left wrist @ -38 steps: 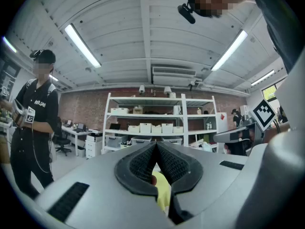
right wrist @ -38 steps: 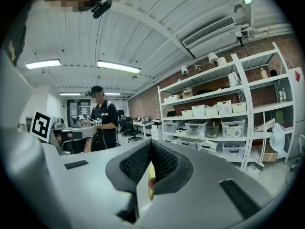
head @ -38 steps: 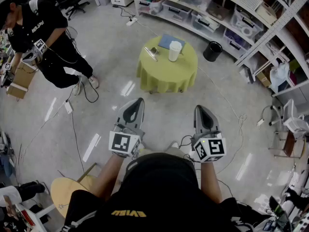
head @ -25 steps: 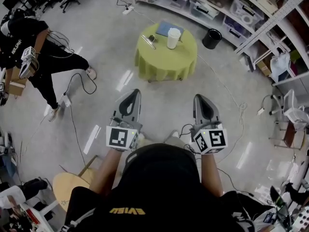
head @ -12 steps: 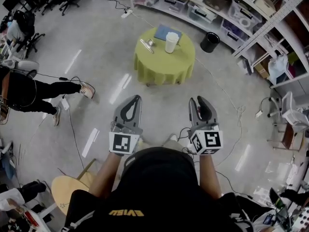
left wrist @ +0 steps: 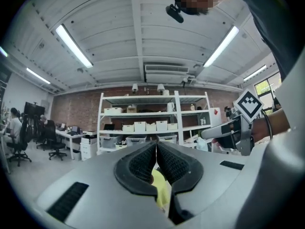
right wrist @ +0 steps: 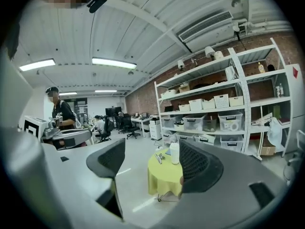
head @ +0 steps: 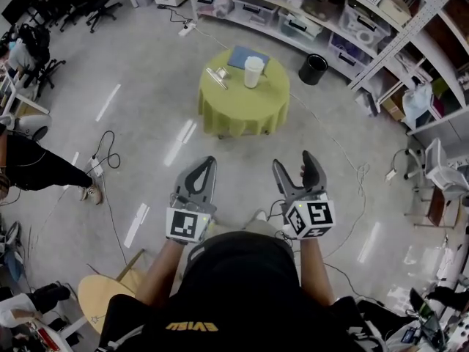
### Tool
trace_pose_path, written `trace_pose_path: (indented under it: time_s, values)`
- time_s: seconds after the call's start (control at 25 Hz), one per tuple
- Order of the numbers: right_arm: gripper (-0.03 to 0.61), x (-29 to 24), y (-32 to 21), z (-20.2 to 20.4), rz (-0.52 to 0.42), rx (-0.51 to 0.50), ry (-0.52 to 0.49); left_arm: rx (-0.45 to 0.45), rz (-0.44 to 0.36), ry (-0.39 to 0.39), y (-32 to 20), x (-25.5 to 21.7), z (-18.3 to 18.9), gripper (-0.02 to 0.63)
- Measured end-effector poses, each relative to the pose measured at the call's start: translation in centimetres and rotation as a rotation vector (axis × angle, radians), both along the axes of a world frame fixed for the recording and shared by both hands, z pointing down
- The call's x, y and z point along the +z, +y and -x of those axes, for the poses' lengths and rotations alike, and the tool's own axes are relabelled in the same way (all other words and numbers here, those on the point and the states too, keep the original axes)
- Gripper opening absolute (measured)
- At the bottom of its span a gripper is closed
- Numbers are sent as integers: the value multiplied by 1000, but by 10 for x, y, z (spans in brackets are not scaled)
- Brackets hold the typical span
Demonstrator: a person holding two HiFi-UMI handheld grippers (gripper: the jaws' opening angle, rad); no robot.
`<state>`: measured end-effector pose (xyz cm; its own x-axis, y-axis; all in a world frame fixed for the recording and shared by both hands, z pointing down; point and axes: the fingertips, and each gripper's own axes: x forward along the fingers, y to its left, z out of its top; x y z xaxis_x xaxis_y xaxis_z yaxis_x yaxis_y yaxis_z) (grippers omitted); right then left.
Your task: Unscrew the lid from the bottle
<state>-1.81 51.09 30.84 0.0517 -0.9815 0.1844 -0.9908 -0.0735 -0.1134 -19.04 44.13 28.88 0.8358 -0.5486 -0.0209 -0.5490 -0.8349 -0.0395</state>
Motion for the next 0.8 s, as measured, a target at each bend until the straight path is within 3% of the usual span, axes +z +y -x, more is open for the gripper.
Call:
trace_pose_path:
  time_s: [0.12, 0.24, 0.4, 0.6, 0.8]
  values:
    - [415, 4, 3, -11, 8, -14, -9, 57, -3, 6, 13, 1, -21, 19]
    - [439, 8, 8, -34, 20, -27, -15, 83, -4, 1, 24, 2, -51, 20]
    - [440, 16, 13, -77, 15, -26, -28, 40, 14, 3, 24, 9, -82, 25]
    - [433, 24, 29, -134, 5, -42, -54, -29, -26, -83, 32, 22, -116, 25]
    - [414, 36, 23, -149, 19, -85, -81, -75, -23, -89, 33, 28, -131, 47]
